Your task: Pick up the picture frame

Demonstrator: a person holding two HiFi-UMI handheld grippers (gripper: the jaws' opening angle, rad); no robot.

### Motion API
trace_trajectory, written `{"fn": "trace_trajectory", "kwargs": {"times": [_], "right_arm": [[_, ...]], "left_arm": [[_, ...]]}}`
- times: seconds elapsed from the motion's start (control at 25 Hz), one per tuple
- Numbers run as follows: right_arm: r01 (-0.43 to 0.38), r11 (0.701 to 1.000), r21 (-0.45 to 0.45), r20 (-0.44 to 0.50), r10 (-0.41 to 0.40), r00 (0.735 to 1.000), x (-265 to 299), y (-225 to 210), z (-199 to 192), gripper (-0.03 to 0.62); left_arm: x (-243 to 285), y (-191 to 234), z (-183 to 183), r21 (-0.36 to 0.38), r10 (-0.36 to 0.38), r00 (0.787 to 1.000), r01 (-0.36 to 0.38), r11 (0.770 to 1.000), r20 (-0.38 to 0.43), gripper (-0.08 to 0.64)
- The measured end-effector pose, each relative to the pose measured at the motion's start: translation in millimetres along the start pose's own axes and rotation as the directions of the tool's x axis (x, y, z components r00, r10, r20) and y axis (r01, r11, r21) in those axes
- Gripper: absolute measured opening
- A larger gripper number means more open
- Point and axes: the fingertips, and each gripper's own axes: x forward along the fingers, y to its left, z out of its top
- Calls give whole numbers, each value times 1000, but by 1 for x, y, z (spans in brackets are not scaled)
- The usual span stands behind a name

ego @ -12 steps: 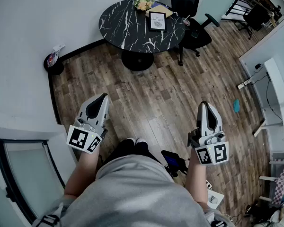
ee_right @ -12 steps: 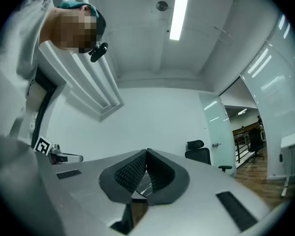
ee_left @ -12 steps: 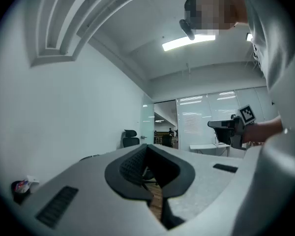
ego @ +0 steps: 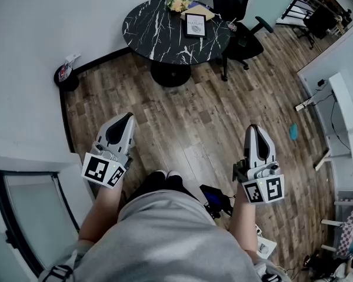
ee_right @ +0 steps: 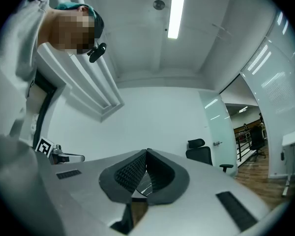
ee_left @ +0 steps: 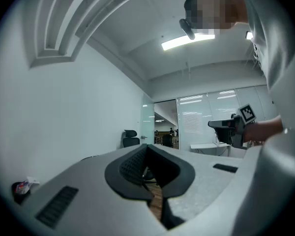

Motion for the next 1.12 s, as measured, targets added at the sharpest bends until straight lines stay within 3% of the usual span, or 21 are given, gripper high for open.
{"fn": "trace_trajectory", "kwargs": {"times": [0.12, 0.28, 0.72, 1.12], "right_arm": [[-17, 1000, 13, -13, 18, 1000, 3, -3, -3, 25], [-97, 986, 133, -87, 110, 990, 14, -1, -19, 26], [-133, 984, 118, -76, 142, 987, 18, -27, -22, 26], [-102, 986, 134, -108, 117, 987, 32, -60, -41, 26]], "left_arm": [[4, -1, 0, 2, 3, 1000, -3, 1000, -2, 6], [11, -1, -2, 7, 7, 1000, -7, 1000, -6, 6], [27, -7, -8, 22, 45, 999, -45, 999, -12, 6], [64, 1, -23, 16, 36, 999, -36, 999, -36, 6]]}}
